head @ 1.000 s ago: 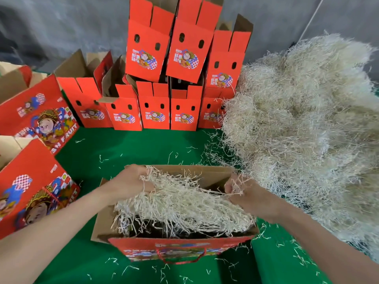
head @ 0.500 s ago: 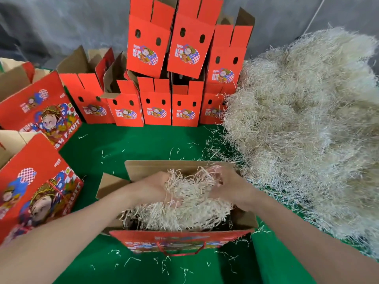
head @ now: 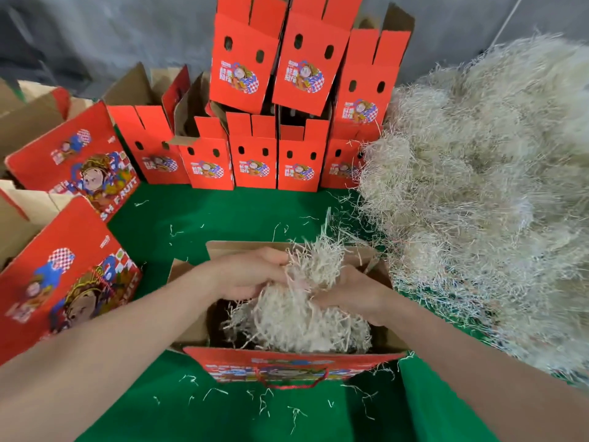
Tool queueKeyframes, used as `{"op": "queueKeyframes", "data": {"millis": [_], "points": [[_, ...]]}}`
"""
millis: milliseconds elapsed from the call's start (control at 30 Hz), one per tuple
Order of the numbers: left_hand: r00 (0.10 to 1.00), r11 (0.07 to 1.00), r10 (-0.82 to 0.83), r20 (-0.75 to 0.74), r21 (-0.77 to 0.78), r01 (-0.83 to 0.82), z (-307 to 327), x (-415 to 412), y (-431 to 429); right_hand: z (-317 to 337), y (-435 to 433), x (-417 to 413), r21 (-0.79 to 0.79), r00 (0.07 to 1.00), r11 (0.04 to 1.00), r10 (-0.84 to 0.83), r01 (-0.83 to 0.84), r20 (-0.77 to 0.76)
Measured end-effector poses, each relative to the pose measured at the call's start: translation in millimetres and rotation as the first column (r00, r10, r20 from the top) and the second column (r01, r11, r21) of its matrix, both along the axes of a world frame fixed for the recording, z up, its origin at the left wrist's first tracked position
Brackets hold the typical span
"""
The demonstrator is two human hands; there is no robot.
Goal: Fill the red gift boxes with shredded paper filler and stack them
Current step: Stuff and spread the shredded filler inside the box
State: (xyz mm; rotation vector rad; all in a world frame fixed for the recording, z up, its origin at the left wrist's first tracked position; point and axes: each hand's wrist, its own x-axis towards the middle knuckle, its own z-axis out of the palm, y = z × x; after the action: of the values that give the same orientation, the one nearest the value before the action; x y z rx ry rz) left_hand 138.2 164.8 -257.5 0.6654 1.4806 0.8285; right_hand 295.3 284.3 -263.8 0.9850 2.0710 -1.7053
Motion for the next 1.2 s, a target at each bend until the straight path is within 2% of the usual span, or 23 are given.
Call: {"op": "queueKeyframes", "data": {"millis": [33, 133, 200, 267, 333, 467, 567, 633, 700, 767, 900, 1033, 1133, 1200], "points": [[0.997, 0.999, -0.027, 0.072, 0.026, 0.026, 1, -10, -10, -4, 4, 3, 0.014, 0.998, 0.998, -0.053, 0.053, 0.031], [0.976, 0.993, 0.082, 0.202, 0.068, -0.098, -1, -36, -38, -10, 13, 12, -0.003, 0.985, 0.987, -0.162, 0.163, 0.061], [0.988, 0.993, 0.117, 0.097, 0.017, -0.119, -4, -32, -41, -10, 9, 14, -0.107, 0.976, 0.97, -0.217, 0.218, 0.021], [0.999, 0.995, 0.05, -0.016, -0.09, -0.051, -12, -15, -38, -9, 0, 7, -0.159, 0.981, 0.968, -0.196, 0.195, 0.011], [0.996, 0.983, 0.088, -0.029, -0.161, -0.092, -18, 0, -30, -13, -3, 1, -0.163, 0.985, 0.972, -0.169, 0.171, 0.025], [0.959, 0.949, 0.252, -0.125, -0.161, -0.271, -29, 0, -25, -11, -2, 6, -0.237, 0.999, 0.97, -0.045, 0.049, 0.022], [0.94, 0.936, 0.304, -0.156, -0.136, -0.326, -34, -11, -33, -16, 5, 12, -0.19, 0.99, 0.971, -0.139, 0.144, 0.036], [0.943, 0.94, 0.288, -0.164, -0.141, -0.312, -38, -13, -34, -17, 4, 14, -0.192, 0.99, 0.972, -0.133, 0.138, 0.039], [0.962, 0.959, 0.23, -0.15, -0.135, -0.25, -33, -5, -30, -9, -7, 7, -0.257, 0.999, 0.966, -0.013, 0.023, 0.038], [0.972, 0.979, 0.148, -0.185, -0.11, -0.17, -33, 5, -23, -9, -22, -6, -0.241, 0.996, 0.97, 0.039, -0.018, 0.083], [0.962, 0.987, 0.086, -0.258, -0.113, -0.118, -28, -5, -28, -12, -20, -14, -0.091, 0.992, 0.996, 0.025, -0.014, 0.125], [0.951, 0.977, 0.16, -0.264, -0.096, -0.191, -24, -35, -50, -4, 6, 11, -0.022, 0.989, 0.997, -0.073, 0.076, 0.131], [0.974, 0.973, 0.151, -0.171, -0.15, -0.177, -26, -32, -49, -4, 3, 12, -0.057, 0.991, 0.996, -0.066, 0.073, 0.118], [0.985, 0.964, 0.156, -0.074, -0.205, -0.168, -24, -23, -43, -9, 0, 8, -0.133, 0.992, 0.986, -0.091, 0.102, 0.09]]}}
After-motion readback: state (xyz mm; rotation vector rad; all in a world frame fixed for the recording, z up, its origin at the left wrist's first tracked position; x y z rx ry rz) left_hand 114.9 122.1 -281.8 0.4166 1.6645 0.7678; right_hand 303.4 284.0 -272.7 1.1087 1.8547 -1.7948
